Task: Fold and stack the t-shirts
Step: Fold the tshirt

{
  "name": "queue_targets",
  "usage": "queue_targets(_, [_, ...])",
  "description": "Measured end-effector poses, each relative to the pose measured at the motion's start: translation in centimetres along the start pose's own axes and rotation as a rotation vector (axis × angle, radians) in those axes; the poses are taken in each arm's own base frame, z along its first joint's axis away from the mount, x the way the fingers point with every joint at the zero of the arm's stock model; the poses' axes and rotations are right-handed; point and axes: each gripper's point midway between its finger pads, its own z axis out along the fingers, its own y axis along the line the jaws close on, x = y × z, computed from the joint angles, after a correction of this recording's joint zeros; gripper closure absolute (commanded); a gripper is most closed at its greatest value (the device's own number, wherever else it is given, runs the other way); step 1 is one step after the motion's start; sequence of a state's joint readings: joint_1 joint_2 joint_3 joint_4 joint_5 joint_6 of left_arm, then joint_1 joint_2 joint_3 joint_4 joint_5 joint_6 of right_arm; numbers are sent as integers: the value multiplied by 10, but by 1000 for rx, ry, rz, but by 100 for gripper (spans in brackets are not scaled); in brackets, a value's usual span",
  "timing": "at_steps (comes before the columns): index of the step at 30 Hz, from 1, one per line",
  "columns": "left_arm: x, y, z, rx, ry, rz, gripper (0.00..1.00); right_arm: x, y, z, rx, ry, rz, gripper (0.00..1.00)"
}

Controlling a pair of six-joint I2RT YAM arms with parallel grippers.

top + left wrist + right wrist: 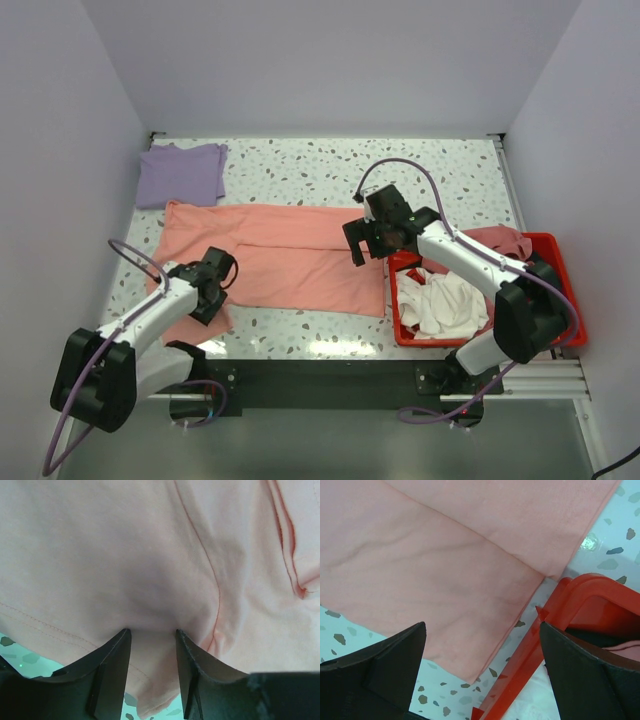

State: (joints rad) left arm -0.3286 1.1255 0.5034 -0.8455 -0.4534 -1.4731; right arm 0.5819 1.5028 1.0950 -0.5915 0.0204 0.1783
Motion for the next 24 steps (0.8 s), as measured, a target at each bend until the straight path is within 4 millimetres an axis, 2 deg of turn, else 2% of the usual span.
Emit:
queue_targets(6, [-1, 5, 1, 4, -9, 1, 80, 0, -3, 0, 16, -2, 1, 1])
queue_targets(8, [-1, 6, 1, -4, -14, 3, 98, -1, -4, 0, 18, -3, 4, 1])
queue_targets(9, [-2, 6, 2, -9, -18, 9, 100, -1, -5, 0, 19, -2, 5, 1])
queue_targets(20, [-6, 3, 0, -10, -30, 30, 100, -1, -7, 0, 17, -2, 11, 1])
queue_targets(24, [-8, 5, -3, -18, -31, 55, 100, 0, 3, -1, -14, 1, -6, 1])
